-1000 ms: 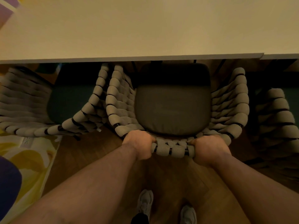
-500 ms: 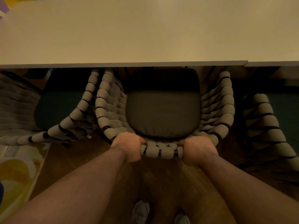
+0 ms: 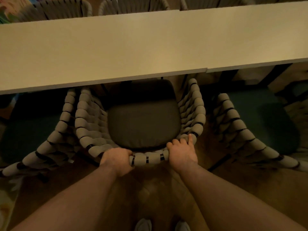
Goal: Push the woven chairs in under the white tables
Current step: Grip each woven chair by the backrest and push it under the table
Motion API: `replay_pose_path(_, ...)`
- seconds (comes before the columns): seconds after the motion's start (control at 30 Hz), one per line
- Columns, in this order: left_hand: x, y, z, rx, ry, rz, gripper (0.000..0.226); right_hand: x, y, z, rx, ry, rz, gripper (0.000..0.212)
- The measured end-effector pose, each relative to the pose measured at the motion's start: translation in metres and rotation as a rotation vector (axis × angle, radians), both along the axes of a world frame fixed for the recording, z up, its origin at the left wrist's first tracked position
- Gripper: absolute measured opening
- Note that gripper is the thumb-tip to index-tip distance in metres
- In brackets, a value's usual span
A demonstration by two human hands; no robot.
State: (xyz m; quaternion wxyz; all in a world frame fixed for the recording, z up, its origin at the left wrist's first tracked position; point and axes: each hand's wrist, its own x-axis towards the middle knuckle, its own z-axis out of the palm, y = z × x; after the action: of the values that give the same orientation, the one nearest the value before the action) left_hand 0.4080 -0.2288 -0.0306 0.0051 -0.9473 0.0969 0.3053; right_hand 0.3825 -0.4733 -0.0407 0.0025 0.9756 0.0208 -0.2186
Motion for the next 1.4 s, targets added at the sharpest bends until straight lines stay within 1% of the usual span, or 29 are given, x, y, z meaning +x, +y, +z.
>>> replay_pose_path(0.13, -0.003, 0.0, -0.002, -0.031, 0.015, 0.02, 0.03, 0.003, -0.006, 0.003, 0.0, 0.04, 0.027, 0.04)
replay_pose_path(0.3, 0.001, 0.006, -0.004, -0.036, 0.028, -0.018, 0.034, 0.001, -0.002, -0.003, -0.021, -0.009, 0.013, 0.041)
replay_pose_path(0.4, -0.001, 0.006, -0.006, -0.046, 0.013, -0.016, 0.032, 0.001, 0.0, 0.001, -0.023, 0.006, -0.01, 0.043)
replay_pose_path(0.47, -0.002, 0.003, -0.005, -0.01, -0.01, -0.044, 0.032, -0.003, -0.001, 0.008, 0.008, 0.038, -0.011, 0.047)
replay_pose_path(0.53, -0.006, -0.001, -0.001, 0.07, -0.031, -0.087, 0.032, -0.012, -0.004, 0.019, 0.078, 0.069, -0.022, 0.059)
replay_pose_path(0.6, -0.012, -0.005, 0.006, 0.123, -0.038, -0.081, 0.036, -0.026, -0.01, 0.036, 0.198, 0.091, -0.092, 0.071)
replay_pose_path(0.67, -0.02, -0.007, 0.015, 0.103, -0.035, -0.053, 0.05, -0.044, -0.018, 0.055, 0.302, 0.105, -0.2, 0.076)
replay_pose_path(0.77, -0.04, -0.013, 0.035, 0.018, 0.003, -0.057, 0.075, -0.079, -0.039, 0.086, 0.359, 0.073, -0.402, 0.068)
replay_pose_path(0.8, -0.047, -0.017, 0.042, -0.021, 0.02, -0.052, 0.08, -0.092, -0.048, 0.097, 0.366, 0.055, -0.48, 0.066)
replay_pose_path(0.87, -0.059, -0.031, 0.058, -0.107, 0.014, -0.045, 0.08, -0.117, -0.07, 0.12, 0.384, 0.014, -0.612, 0.065)
replay_pose_path(1.0, -0.073, -0.082, 0.103, -0.205, -0.052, -0.185, 0.076, -0.16, -0.12, 0.161, 0.333, -0.05, -0.711, 0.063)
replay_pose_path(1.1, -0.083, -0.145, 0.138, -0.266, -0.105, -0.32, 0.072, -0.187, -0.163, 0.188, 0.244, -0.1, -0.739, 0.057)
replay_pose_path(1.2, -0.104, -0.22, 0.168, -0.282, -0.153, -0.45, 0.072, -0.217, -0.214, 0.207, 0.194, -0.123, -0.743, 0.055)
replay_pose_path(1.3, -0.13, -0.296, 0.186, -0.274, -0.172, -0.502, 0.074, -0.248, -0.275, 0.218, 0.182, -0.137, -0.741, 0.053)
replay_pose_path(1.4, -0.162, -0.363, 0.187, -0.247, -0.173, -0.488, 0.074, -0.274, -0.337, 0.228, 0.174, -0.146, -0.712, 0.056)
